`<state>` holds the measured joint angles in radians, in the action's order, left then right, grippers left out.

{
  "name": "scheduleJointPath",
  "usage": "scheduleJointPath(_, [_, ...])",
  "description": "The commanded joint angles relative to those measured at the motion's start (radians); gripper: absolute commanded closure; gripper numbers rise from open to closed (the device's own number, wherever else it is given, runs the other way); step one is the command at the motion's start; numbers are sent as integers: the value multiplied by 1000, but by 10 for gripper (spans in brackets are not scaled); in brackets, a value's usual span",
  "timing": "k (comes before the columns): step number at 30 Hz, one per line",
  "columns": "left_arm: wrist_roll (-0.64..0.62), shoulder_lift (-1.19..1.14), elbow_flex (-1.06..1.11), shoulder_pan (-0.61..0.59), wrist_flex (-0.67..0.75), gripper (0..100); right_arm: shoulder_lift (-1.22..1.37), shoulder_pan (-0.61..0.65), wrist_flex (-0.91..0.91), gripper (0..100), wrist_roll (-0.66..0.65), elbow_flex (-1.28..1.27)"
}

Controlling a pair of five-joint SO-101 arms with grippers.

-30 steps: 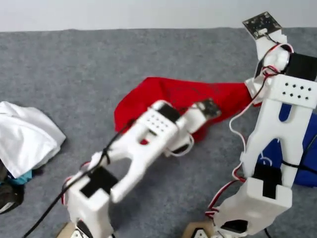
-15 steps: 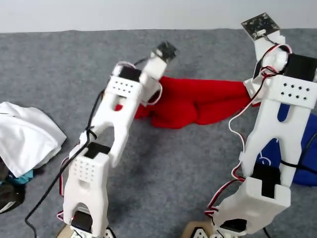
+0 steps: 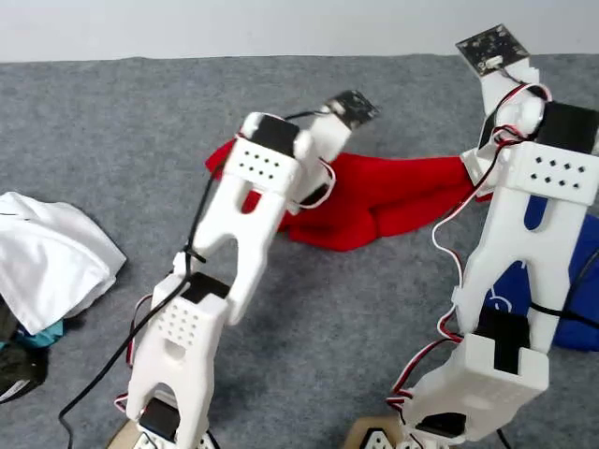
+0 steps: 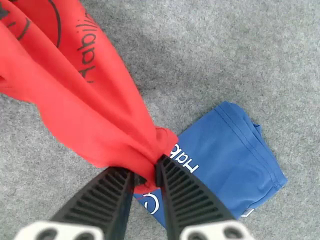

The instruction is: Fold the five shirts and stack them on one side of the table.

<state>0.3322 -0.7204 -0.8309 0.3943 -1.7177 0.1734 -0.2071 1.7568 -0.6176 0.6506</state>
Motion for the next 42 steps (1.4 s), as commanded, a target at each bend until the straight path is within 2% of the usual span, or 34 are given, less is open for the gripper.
scheduleJointPath(1, [20, 25, 18, 31, -37, 994, -15, -18, 38, 988, 2, 6])
scheduleJointPath(7, [61, 15, 153, 75, -32, 994, -5, -15, 38, 988, 3, 6])
scheduleJointPath(12, [64, -31, 225, 41, 71, 991, -4, -15, 38, 988, 3, 6])
scheduleJointPath(19, [63, -133, 173, 25, 149, 885, -4, -15, 38, 988, 3, 6])
scheduleJointPath(24, [63, -155, 114, 14, 195, 865, -4, -7, 36, 988, 3, 6])
scheduleJointPath(33, [63, -252, -30, 20, 129, 863, -4, 51, 36, 988, 3, 6])
scheduleJointPath(39, [63, -344, -189, 23, 57, 998, -4, 51, 36, 988, 2, 6])
scheduleJointPath(42, [61, -367, -288, 2, -6, 996, -10, 51, 36, 988, 0, 6])
